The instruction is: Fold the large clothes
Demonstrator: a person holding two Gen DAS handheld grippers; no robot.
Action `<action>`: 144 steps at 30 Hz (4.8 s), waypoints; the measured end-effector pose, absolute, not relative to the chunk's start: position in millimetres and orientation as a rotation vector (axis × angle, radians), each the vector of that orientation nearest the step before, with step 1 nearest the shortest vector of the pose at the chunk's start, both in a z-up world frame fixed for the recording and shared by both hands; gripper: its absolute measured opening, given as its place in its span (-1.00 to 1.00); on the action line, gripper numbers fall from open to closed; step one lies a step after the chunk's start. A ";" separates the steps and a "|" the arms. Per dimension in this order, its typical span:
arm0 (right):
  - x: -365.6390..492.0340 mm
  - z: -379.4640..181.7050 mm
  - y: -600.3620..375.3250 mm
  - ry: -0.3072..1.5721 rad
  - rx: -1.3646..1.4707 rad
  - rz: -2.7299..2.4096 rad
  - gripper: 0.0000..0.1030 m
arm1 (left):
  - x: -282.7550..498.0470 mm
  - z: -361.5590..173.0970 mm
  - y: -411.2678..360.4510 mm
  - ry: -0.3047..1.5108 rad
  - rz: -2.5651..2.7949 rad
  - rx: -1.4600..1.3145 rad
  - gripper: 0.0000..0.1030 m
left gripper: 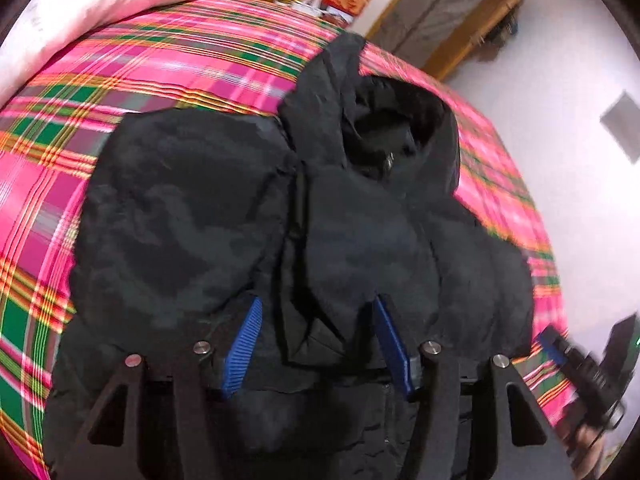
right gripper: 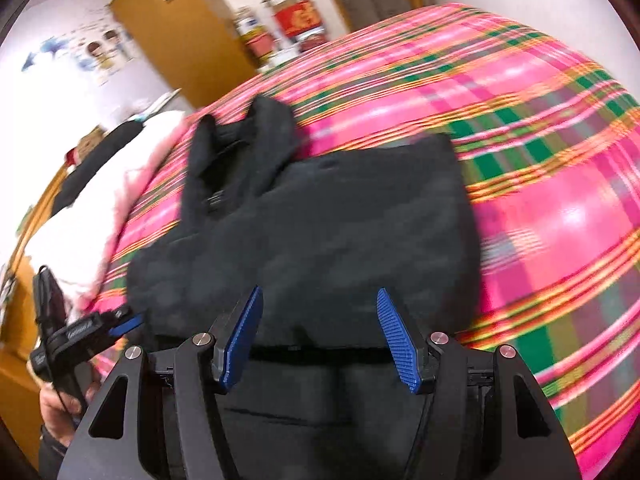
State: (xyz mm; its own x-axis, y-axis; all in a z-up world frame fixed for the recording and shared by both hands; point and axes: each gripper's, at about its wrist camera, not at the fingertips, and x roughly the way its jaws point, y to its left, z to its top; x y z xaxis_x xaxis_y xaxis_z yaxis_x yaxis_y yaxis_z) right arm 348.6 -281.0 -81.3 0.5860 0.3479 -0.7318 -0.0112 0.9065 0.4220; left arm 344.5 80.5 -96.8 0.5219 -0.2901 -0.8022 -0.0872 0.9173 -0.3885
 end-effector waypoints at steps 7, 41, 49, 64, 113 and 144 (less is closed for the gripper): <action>364.2 -88.9 -300.7 0.908 0.372 0.140 -0.38 | 340.9 -95.2 68.8 0.967 -0.009 -0.245 -0.96; 445.4 -135.7 -278.5 1.030 0.077 0.090 -0.39 | 389.4 -97.8 46.4 0.895 -0.043 -0.061 -0.95; 440.2 -130.2 -276.8 1.033 0.078 0.054 -0.39 | 391.3 -119.7 45.1 0.926 -0.040 -0.004 -0.95; 372.5 -124.9 -248.7 1.060 0.076 0.166 -0.39 | 344.5 -107.6 48.5 0.973 -0.037 -0.041 -0.95; 459.9 -53.7 -180.0 0.909 0.033 0.274 -0.02 | 411.1 -40.1 77.9 0.864 -0.032 -0.119 -0.09; 558.7 -14.7 -148.8 0.831 -0.001 0.311 -0.84 | 534.9 -30.4 80.2 0.770 -0.084 -0.129 -0.94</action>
State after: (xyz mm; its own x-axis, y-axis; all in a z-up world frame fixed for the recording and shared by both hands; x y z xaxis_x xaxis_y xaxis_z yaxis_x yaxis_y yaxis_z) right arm 558.7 -148.8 -14.7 0.6311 0.2714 -0.7267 -0.2725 0.9547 0.1199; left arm 534.9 80.2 -30.4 0.7154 -0.1225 -0.6879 0.0284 0.9888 -0.1465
